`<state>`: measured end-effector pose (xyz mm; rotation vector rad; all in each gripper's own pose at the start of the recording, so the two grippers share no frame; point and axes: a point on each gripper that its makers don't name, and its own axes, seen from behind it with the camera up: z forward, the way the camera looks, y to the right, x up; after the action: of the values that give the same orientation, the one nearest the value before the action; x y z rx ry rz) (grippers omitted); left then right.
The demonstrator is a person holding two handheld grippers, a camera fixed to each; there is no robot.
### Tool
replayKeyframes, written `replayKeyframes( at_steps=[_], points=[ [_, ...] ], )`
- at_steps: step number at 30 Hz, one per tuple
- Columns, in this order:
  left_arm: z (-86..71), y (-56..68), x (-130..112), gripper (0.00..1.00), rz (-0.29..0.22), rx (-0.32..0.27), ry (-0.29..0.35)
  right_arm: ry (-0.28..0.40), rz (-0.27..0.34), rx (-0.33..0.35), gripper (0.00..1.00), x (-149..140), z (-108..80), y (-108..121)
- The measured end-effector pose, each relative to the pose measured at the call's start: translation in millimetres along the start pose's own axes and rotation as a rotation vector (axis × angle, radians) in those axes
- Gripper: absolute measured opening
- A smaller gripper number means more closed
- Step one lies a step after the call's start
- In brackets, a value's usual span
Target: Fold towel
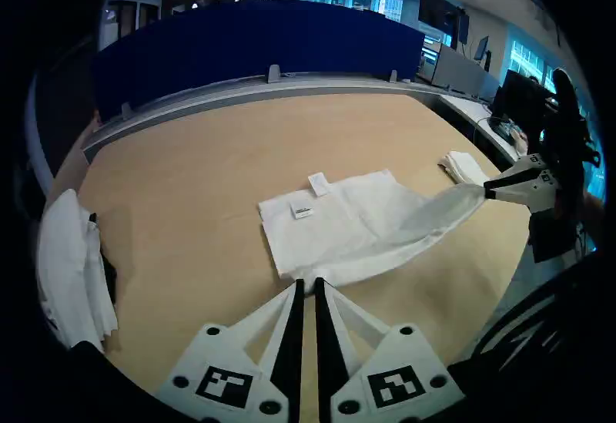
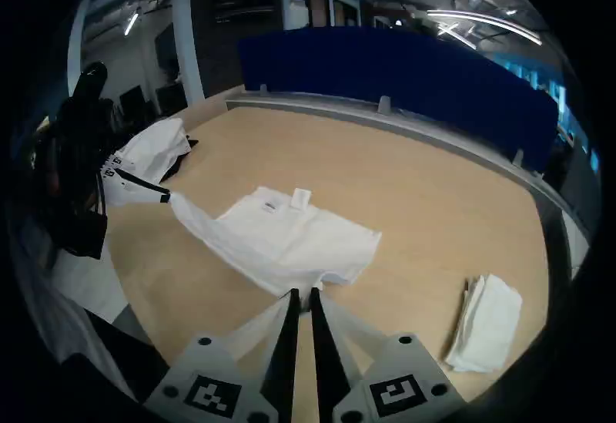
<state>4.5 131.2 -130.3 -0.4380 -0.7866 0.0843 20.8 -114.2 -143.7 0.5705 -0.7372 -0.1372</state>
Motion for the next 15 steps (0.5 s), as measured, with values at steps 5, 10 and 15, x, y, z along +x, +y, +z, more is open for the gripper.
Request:
replayKeyframes(
  at_steps=[5, 10, 15],
  points=[
    [12.3, -4.6, 12, 0.10, -0.005, 0.009, 0.011, -0.013, -0.005, -0.012, 0.11, 6, 10.6, 10],
    [29.4, -11.2, 27, 0.10, -0.005, 0.016, 0.019, -0.028, -0.013, -0.027, 0.11, 14, 26.7, 25],
    [49.9, -20.0, 40, 0.10, -0.005, 0.025, 0.023, -0.044, -0.006, -0.043, 0.11, 21, 49.4, 43]
  ],
)
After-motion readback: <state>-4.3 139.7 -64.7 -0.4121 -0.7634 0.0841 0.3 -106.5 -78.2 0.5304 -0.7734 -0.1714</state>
